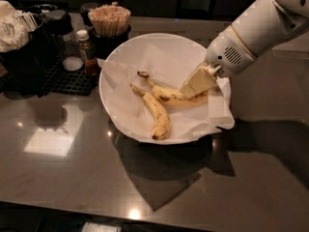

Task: Pick banana from white bowl

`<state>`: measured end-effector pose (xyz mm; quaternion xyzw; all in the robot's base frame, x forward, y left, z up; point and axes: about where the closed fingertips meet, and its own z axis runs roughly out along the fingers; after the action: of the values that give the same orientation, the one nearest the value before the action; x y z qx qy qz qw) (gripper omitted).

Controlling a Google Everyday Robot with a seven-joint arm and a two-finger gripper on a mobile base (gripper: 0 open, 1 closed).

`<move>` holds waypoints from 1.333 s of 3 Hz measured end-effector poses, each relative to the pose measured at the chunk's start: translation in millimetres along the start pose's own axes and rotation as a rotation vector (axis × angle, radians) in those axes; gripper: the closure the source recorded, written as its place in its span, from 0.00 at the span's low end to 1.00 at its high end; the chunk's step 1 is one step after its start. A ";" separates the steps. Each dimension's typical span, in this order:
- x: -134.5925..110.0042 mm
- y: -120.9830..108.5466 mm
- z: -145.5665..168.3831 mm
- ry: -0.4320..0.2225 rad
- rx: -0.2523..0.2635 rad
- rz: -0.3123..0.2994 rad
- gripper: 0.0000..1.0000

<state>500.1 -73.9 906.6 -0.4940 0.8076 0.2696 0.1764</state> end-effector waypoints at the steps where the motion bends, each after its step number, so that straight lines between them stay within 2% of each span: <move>1: -3.6 1.4 9.5 0.053 -0.082 -0.090 1.00; 2: -8.9 8.7 24.2 0.152 -0.154 -0.210 1.00; 3: -7.4 5.0 38.4 0.240 -0.154 -0.238 1.00; 4: -11.7 2.1 40.7 0.226 -0.140 -0.241 1.00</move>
Offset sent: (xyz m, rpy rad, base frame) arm -0.0123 0.0334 -0.0192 -0.1591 0.0764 0.5093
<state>504.2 -40.0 881.3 -0.6253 0.7365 0.2450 0.0808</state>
